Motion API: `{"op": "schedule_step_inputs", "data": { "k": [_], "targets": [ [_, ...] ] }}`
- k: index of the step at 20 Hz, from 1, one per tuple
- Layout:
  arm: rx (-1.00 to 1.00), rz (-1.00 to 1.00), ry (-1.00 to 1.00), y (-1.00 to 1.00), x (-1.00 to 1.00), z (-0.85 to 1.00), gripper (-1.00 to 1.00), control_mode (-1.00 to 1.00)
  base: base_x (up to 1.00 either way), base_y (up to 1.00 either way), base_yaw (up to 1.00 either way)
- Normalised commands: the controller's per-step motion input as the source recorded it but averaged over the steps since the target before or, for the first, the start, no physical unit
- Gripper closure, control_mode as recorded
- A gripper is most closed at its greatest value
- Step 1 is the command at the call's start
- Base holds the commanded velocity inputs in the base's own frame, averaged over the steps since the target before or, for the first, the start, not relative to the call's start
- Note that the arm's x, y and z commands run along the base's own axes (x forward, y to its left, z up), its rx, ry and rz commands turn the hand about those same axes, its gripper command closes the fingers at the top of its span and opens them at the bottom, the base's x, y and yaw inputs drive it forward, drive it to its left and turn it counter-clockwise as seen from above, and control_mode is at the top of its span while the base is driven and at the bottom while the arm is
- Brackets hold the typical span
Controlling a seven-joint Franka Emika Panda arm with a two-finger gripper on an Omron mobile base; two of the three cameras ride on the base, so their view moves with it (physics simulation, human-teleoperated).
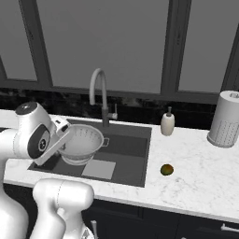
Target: Put the colander in the sink, put the mango in the colander, and turn on the sink faucet and pour water over the colander.
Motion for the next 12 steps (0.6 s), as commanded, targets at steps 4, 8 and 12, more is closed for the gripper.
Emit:
{"op": "schedule_step_inputs", "data": {
  "k": [4, 8, 12],
  "targets": [
    [0.00, 0.00, 0.02, 0.15, 0.31, -0.09, 1.00, -1.00, 0.00, 0.00, 0.00],
    [-0.01, 0.00, 0.04, 0.02, 0.26, -0.28, 1.00, -1.00, 0.00, 0.00, 0.00],
    [0.00, 0.00, 0.01, 0.04, 0.43, -0.46, 1.00, -1.00, 0.00, 0.00, 0.00]
  ]
}}
